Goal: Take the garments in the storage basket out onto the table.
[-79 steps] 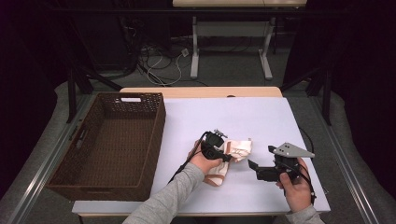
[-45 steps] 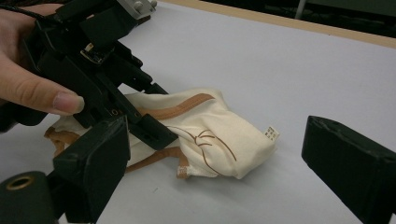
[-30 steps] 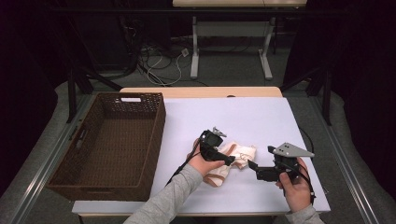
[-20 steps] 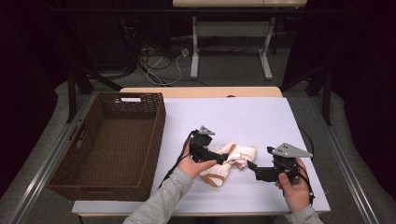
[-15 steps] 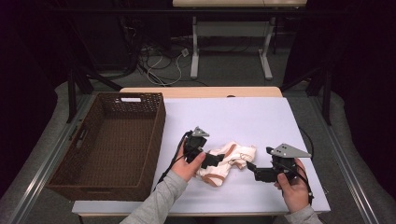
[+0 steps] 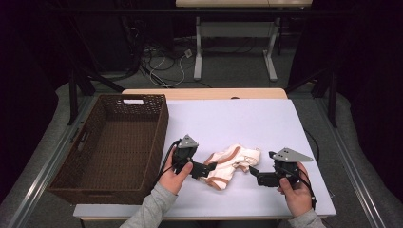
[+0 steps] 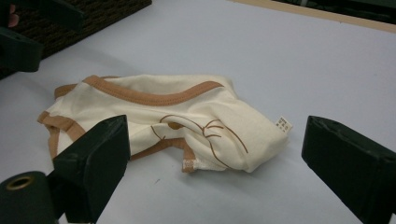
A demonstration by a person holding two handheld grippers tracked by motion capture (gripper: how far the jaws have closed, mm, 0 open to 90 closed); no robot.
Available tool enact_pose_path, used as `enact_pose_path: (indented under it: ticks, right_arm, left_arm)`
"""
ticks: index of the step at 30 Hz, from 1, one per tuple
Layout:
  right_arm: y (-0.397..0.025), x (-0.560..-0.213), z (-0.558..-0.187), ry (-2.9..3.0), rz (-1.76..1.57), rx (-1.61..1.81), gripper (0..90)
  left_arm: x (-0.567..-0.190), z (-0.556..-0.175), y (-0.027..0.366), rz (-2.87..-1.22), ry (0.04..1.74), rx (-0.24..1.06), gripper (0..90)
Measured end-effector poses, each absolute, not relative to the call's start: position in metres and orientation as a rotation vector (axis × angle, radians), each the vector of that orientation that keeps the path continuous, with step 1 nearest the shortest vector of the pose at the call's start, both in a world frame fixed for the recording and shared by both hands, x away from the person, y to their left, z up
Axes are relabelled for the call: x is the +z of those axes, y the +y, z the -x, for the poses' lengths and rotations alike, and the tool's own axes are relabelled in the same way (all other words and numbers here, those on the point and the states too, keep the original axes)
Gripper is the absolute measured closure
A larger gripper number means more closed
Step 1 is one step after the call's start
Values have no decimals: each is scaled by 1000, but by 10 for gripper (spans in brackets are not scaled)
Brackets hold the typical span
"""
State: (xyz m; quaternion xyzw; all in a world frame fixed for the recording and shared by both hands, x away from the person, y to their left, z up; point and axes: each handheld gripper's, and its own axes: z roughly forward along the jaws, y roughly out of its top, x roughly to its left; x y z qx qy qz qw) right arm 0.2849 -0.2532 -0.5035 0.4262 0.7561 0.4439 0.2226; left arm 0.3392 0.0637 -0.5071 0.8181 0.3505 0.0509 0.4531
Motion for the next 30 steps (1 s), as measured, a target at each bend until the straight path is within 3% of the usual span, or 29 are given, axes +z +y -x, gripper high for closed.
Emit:
enact_pose_path:
  ticks: [22, 30]
  right_arm:
    - [-251, -514, -288, 2123, -1198, 1228, 76]
    - [-247, -515, -290, 2106, -1210, 1235, 61]
  left_arm:
    - [-521, -349, 79, -1944, 963, 88, 4]
    - [-518, -347, 80, -1956, 918, 120, 4]
